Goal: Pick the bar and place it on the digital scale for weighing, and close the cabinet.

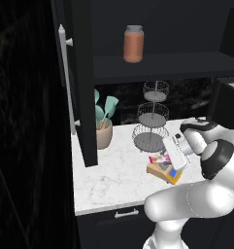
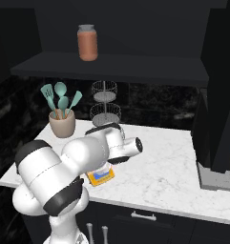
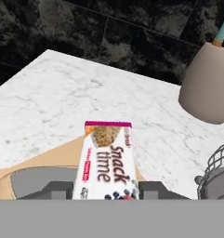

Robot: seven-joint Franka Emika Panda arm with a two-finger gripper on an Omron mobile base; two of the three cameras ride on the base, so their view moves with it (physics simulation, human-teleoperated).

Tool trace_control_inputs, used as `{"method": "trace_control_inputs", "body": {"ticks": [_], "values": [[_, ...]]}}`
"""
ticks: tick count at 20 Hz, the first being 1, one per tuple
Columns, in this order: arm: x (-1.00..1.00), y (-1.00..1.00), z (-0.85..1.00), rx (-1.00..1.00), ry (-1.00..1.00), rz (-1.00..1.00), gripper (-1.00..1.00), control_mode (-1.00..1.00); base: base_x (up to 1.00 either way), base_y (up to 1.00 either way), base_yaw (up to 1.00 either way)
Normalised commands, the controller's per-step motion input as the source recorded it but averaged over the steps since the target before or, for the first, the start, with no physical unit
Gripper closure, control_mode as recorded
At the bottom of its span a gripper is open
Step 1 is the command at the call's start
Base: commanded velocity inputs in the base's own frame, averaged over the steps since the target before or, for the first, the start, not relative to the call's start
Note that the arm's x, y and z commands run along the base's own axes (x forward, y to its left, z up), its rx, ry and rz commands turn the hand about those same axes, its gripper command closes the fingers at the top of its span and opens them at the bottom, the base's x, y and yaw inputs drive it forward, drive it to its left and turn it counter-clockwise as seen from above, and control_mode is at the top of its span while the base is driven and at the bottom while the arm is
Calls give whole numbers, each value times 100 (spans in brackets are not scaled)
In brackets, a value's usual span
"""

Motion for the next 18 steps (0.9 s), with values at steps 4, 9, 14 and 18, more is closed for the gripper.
{"method": "trace_control_inputs", "body": {"ticks": [4,9,14,18], "values": [[-25,1,-11,0,0,0,-100,-100,0,0,0],[-47,1,-7,0,0,0,-100,-100,0,0,0],[-11,2,-6,0,0,0,-100,-100,0,0,0],[-22,-3,10,0,-10,0,-100,-100,0,0,0]]}}
